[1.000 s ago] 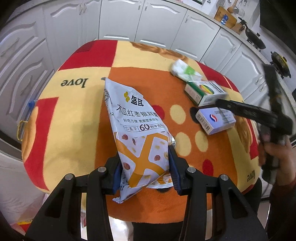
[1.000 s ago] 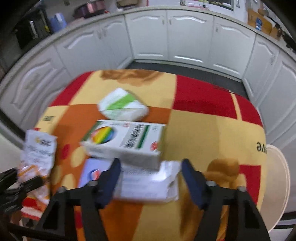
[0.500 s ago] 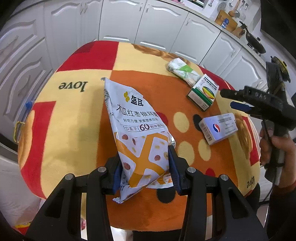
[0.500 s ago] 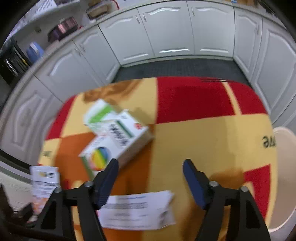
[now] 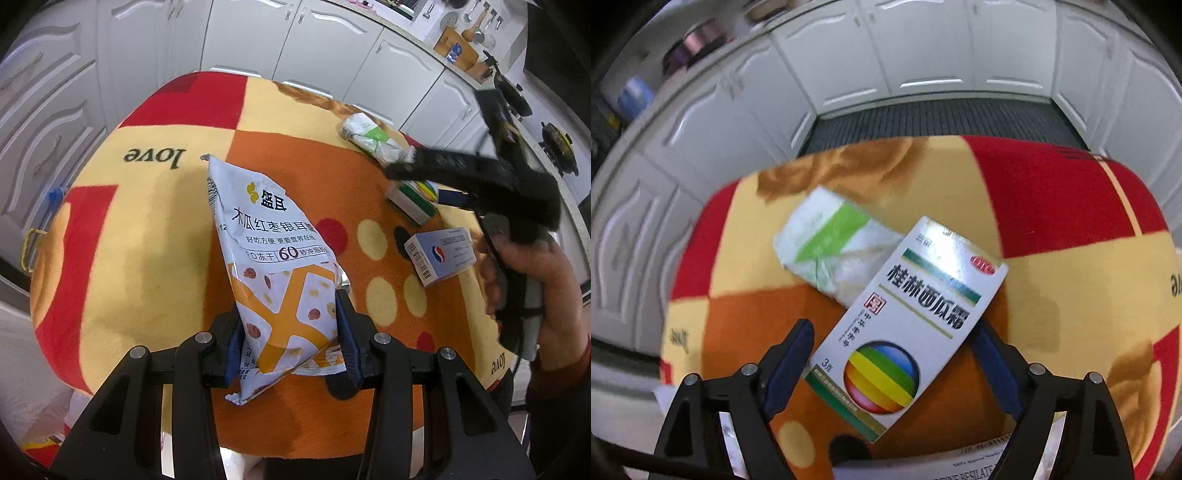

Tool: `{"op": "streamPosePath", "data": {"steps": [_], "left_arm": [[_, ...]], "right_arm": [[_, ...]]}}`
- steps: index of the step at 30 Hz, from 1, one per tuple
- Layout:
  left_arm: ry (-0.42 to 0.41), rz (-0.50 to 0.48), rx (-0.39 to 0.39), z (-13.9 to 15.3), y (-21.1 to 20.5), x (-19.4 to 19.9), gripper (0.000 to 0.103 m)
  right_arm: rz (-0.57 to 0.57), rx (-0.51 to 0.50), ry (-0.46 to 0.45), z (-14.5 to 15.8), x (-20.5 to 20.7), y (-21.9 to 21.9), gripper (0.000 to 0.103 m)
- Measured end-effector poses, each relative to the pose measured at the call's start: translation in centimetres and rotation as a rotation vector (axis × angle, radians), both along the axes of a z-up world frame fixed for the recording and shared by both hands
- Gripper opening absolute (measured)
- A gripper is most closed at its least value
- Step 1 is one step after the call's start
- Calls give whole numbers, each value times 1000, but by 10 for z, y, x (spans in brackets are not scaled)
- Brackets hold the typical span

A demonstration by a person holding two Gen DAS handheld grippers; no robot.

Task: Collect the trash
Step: 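Grasp the white snack packet with the left gripper while the right grasps the rainbow medicine box, then carry the snack packet and medicine box over the bin with both grippers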

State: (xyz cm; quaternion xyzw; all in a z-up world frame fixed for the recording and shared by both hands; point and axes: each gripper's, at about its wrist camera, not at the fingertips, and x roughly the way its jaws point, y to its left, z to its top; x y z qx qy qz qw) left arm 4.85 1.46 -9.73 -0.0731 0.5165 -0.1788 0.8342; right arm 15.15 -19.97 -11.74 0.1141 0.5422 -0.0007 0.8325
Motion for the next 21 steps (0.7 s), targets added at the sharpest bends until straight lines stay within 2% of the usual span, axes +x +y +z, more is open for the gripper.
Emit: {"op": "streamPosePath", "data": {"steps": [3, 4, 6, 8, 12, 13, 14, 15, 19, 21], "left_arm": [[19, 12, -30, -3, 5, 2, 46], [24, 15, -44, -4, 6, 3, 47], [34, 20, -57, -6, 7, 7, 56], [39, 33, -64, -7, 6, 11, 59], [37, 68, -74, -8, 5, 15, 59], [35, 74, -77, -8, 5, 16, 58], [33, 77, -78, -8, 6, 16, 55], [31, 77, -77, -8, 6, 15, 43], [22, 63, -103, -3, 7, 11, 40], [-10, 49, -95, 7, 3, 5, 39]], "right_arm": [[32, -97, -6, 8, -11, -10, 84], [21, -94, -5, 10, -15, -17, 84], [0, -38, 9, 9, -19, -31, 84], [-25, 2, 29, 4, -18, -41, 84], [-70, 56, -12, 0, -16, -48, 82], [-59, 48, -33, 1, -17, -45, 68], [-42, 47, -46, 3, -18, -44, 58], [-34, 45, -51, 4, -19, -44, 58], [4, 34, -94, 17, -32, -48, 58], [19, 45, -121, 25, -41, -51, 58]]}}
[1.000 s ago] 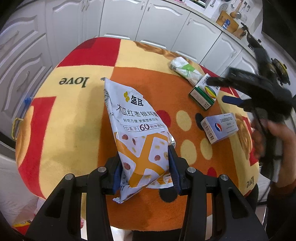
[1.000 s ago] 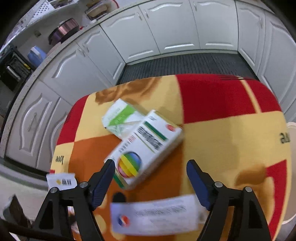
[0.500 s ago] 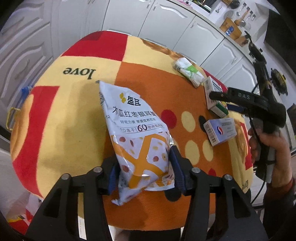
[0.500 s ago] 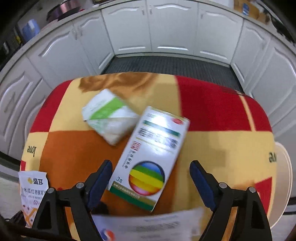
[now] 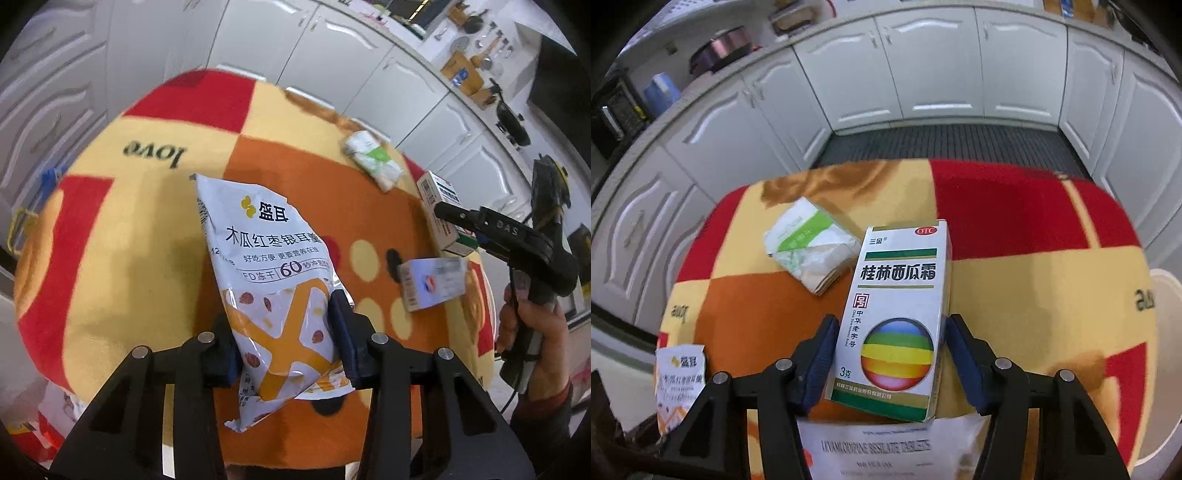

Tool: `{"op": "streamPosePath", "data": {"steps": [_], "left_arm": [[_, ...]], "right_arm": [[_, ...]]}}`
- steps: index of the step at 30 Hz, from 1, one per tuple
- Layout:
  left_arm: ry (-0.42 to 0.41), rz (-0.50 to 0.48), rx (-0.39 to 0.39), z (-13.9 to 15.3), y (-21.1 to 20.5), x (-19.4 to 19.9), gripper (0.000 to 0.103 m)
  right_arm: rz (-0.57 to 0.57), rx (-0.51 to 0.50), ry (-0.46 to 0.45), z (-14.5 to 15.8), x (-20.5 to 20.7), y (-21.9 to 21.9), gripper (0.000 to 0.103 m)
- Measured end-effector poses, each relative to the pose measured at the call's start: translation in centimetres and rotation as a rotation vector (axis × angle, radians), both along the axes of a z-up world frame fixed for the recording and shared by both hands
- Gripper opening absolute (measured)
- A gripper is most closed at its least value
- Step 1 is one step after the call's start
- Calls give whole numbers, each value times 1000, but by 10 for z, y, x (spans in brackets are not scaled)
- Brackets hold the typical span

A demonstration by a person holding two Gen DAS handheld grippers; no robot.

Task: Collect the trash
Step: 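Carry the snack packet and medicine box over the bin with both grippers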

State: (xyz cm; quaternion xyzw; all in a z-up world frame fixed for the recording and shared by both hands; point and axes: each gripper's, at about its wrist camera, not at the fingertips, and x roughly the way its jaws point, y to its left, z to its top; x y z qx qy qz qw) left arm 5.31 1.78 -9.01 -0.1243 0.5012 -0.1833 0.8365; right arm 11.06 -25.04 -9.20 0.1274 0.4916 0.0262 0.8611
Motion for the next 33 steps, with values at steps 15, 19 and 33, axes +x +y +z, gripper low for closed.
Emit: {"op": "streamPosePath", "data": {"steps": [15, 19, 33], "left_arm": [[-156, -138, 58, 53, -79, -31, 39], [-163, -159, 85, 54, -100, -34, 39], [-210, -224, 194, 55, -147, -48, 39]], "right_arm": [[-7, 66, -54, 18, -102, -55, 57], [-3, 63, 8, 1, -126, -71, 57], [-49, 17, 14, -22, -144, -93, 54]]}}
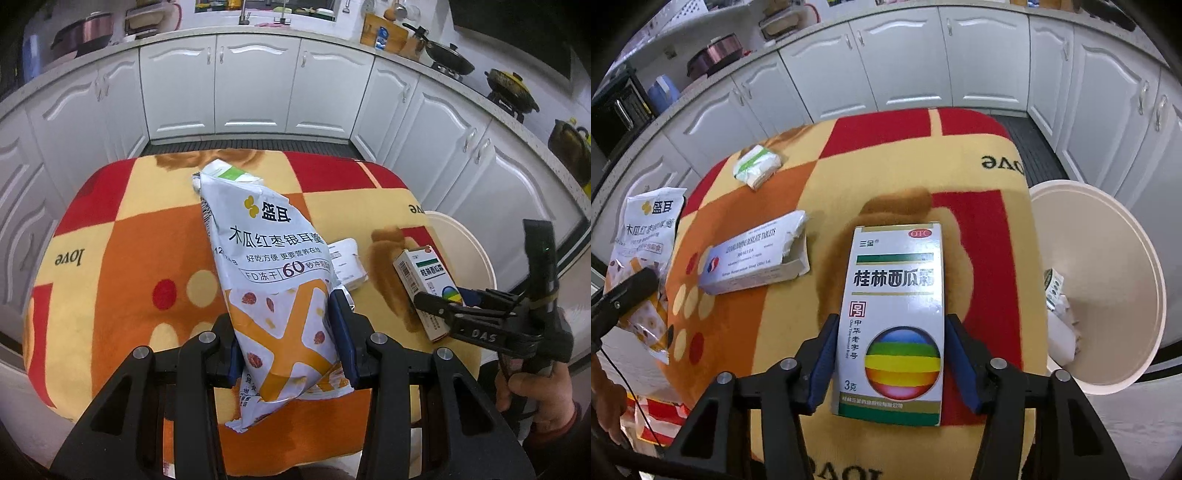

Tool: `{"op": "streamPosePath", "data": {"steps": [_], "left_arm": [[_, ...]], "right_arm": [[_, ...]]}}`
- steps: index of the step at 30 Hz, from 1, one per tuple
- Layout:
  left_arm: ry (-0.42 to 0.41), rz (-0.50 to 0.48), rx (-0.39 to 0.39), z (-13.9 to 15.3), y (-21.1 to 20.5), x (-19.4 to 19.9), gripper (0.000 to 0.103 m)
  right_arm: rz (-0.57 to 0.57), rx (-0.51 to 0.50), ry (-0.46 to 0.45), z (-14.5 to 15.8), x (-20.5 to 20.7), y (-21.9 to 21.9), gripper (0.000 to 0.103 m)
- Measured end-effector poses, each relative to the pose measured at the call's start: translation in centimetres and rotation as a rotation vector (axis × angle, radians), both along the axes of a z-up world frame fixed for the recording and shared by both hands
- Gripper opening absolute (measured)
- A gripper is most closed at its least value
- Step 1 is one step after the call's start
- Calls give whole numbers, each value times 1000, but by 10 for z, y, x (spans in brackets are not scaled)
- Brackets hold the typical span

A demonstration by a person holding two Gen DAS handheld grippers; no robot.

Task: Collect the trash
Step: 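Carry the snack packet and medicine box over the bin with both grippers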

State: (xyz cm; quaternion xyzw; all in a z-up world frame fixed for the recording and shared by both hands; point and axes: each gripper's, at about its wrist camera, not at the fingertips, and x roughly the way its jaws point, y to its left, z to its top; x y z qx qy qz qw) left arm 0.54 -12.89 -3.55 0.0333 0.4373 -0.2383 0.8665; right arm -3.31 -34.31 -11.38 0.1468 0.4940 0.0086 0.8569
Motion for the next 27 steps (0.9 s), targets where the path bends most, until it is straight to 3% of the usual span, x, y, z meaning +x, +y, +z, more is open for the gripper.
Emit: {"op": "streamPosePath", "data": {"steps": [11, 18, 27], "left_arm": [[-5, -112, -8, 10, -62, -6, 39], [14, -206, -6, 6, -126, -9, 39], [11, -273, 16, -1, -193, -8, 39]], "right_arm": [[-141, 16, -104, 35, -39, -68, 53], [-278, 18, -110, 36, -62, -129, 53], [-346, 10, -98, 28, -76, -163, 53]]}}
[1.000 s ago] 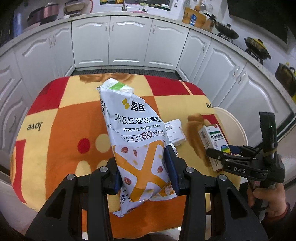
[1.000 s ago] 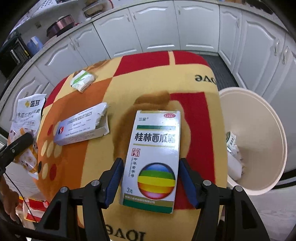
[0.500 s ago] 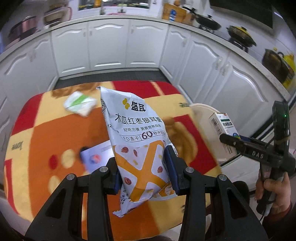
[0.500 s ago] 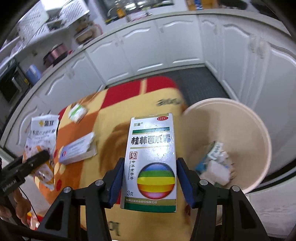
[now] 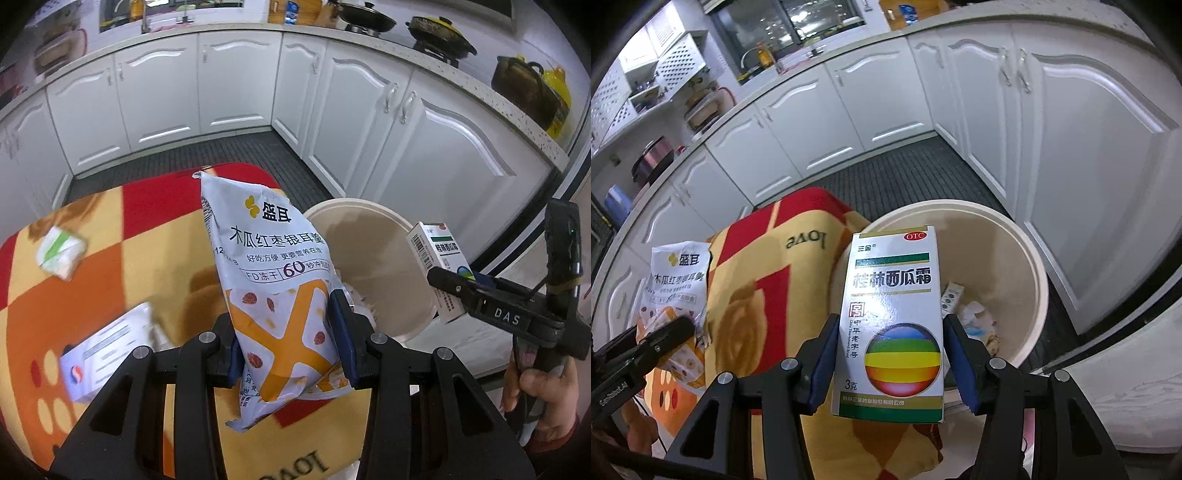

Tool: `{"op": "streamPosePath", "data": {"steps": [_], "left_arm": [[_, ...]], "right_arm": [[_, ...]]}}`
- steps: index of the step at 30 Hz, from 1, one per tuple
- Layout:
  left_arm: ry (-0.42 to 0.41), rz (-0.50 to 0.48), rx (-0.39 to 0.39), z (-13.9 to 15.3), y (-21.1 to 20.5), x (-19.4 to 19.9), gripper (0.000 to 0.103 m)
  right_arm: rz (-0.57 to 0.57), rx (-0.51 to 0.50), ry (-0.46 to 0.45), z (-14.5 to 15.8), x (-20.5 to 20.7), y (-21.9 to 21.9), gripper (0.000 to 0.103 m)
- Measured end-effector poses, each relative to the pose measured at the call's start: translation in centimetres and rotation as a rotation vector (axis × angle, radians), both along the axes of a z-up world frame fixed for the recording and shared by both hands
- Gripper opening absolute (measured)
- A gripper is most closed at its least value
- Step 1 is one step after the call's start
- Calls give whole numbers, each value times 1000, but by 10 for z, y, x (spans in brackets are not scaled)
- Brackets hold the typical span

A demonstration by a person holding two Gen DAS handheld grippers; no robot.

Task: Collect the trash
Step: 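Carry the snack packet and medicine box over the bin with both grippers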

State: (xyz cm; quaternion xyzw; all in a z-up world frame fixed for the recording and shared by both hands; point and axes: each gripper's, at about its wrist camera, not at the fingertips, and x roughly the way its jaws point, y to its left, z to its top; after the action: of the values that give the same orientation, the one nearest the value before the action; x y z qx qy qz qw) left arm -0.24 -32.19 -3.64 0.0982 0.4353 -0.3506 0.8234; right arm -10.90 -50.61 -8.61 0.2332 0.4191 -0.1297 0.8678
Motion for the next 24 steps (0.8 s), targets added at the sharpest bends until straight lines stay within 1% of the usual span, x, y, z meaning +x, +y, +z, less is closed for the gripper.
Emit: {"op": "streamPosePath", "data": {"steps": [13, 20, 24], "left_arm": [[10, -39, 16, -10, -42, 5, 39], [42, -68, 32, -24, -78, 8, 39], [29, -89, 52, -32, -92, 6, 39]], "right_arm": [[-27, 9, 9, -7, -10, -18, 53], [-56, 27, 20, -17, -7, -29, 53], [-65, 41, 32, -25, -6, -31, 53]]}}
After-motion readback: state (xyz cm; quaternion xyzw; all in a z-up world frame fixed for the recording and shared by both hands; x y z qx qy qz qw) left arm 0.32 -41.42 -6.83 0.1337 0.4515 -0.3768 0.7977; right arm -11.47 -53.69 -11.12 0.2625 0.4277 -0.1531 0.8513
